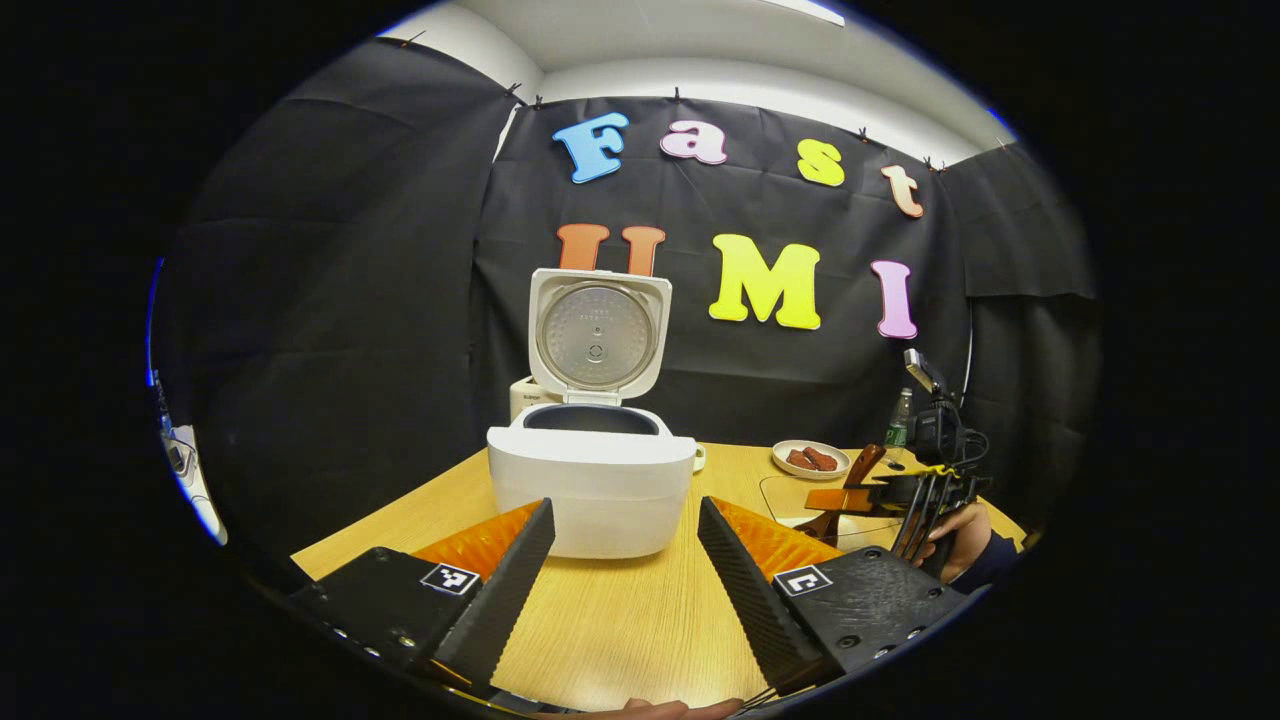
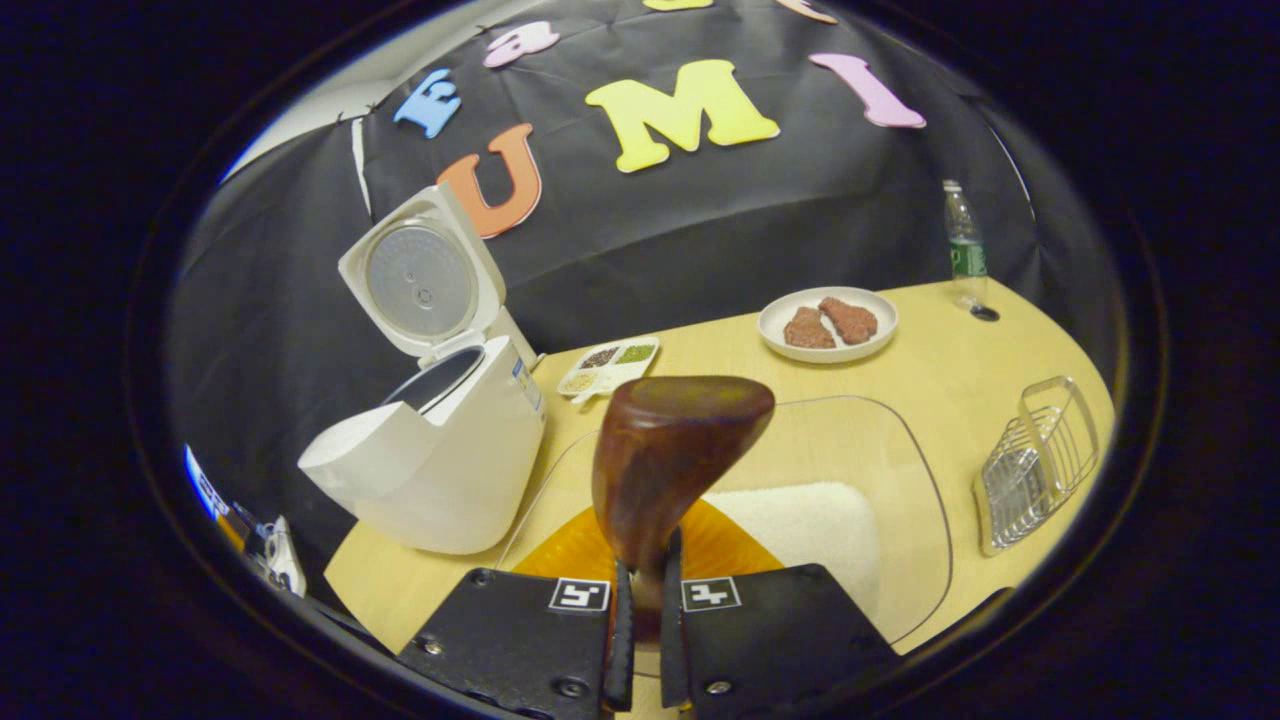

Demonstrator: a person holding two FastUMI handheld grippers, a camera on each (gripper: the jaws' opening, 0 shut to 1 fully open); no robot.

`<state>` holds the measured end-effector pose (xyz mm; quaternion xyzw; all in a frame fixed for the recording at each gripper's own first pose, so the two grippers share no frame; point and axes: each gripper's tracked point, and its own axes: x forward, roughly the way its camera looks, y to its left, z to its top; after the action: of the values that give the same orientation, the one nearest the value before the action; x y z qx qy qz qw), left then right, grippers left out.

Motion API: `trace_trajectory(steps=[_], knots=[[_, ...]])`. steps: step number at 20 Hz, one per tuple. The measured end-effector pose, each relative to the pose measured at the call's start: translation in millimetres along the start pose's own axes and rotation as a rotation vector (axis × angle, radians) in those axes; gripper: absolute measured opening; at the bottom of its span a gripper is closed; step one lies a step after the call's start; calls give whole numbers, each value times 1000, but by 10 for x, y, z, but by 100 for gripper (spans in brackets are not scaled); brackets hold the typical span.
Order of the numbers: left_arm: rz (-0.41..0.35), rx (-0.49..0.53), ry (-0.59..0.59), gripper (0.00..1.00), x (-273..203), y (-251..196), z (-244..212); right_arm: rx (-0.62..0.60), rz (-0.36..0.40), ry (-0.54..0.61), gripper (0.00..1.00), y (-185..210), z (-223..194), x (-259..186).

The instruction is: Close the left gripper, press the button to open the rice cooker; take a wooden spoon from the chopstick holder with the right hand, scoop a spoonful of rice and pour it into the rice cooker, then put the wooden spoon back into the chopstick holder.

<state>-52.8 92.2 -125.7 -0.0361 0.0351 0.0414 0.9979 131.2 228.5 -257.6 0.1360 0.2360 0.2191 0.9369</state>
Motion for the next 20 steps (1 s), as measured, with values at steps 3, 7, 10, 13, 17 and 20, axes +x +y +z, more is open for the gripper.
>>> trace_trajectory(steps=[3, 7, 10, 13, 17, 20], knots=[[-8, 8, 8, 92, 13, -17, -21, 96, 24, 4, 15, -81, 6, 9], [-5, 16, 23, 92, 5, -11, -47, 254, 85, -40, 15, -126, 121, -55], [6, 33, 36, 92, -16, 39, -69, 363, 135, -105, 12, -158, 248, -138], [5, 29, 26, 92, -39, 48, -46, 456, 157, -157, 15, -246, 388, -229], [16, 31, 30, 92, -46, 102, -59, 572, 209, -250, 15, -351, 680, -404], [14, 54, -17, 92, -108, 94, 39, 661, 223, -285, 15, -399, 820, -506]])
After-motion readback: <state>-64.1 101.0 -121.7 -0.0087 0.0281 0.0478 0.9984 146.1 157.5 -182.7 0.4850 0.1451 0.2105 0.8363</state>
